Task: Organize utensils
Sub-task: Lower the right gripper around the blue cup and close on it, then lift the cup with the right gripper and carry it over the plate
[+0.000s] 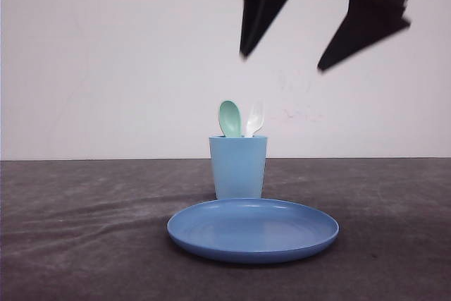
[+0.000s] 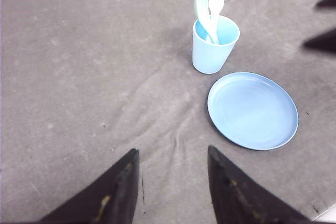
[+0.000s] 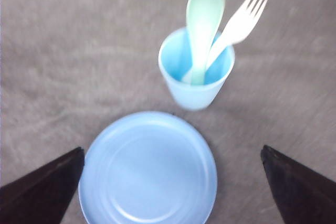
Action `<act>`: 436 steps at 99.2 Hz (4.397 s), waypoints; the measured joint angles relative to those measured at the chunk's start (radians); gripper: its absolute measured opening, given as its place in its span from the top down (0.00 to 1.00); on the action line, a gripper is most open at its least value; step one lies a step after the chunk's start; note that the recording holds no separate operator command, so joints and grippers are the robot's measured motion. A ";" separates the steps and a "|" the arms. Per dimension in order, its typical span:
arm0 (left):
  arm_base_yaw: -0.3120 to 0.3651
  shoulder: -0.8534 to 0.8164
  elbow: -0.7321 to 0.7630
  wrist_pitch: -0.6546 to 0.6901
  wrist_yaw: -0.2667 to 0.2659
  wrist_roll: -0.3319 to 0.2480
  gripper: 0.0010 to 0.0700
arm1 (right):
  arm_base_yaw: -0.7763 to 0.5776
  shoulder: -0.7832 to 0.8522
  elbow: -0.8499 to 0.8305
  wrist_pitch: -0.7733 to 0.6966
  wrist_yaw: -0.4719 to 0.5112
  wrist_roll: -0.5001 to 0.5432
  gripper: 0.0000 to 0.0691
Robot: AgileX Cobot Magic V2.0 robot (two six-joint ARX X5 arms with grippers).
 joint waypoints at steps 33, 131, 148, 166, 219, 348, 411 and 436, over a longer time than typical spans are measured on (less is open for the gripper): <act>0.000 0.000 0.000 0.000 0.000 0.000 0.67 | 0.002 0.207 -0.014 0.159 0.000 0.060 0.02; 0.000 0.000 0.000 0.000 0.000 0.000 0.67 | -0.104 0.440 -0.012 0.412 -0.115 0.136 0.02; 0.000 0.000 0.000 0.000 0.000 0.000 0.67 | -0.128 0.480 0.018 0.407 -0.150 0.135 0.02; 0.000 0.000 0.000 0.000 0.000 0.002 0.67 | -0.127 0.517 0.045 0.403 -0.136 0.133 0.02; 0.000 0.000 0.000 0.000 -0.013 0.018 0.67 | -0.159 0.619 0.189 0.385 -0.130 0.097 0.02; 0.000 0.000 0.000 0.000 -0.015 0.019 0.67 | -0.158 0.353 0.200 0.242 -0.119 -0.039 0.35; 0.000 0.000 0.000 0.000 -0.015 0.019 0.67 | 0.052 0.030 0.198 -0.101 -0.036 -0.207 0.37; 0.000 0.000 0.000 0.000 -0.015 0.019 0.67 | 0.079 0.036 0.116 -0.032 -0.007 -0.207 0.37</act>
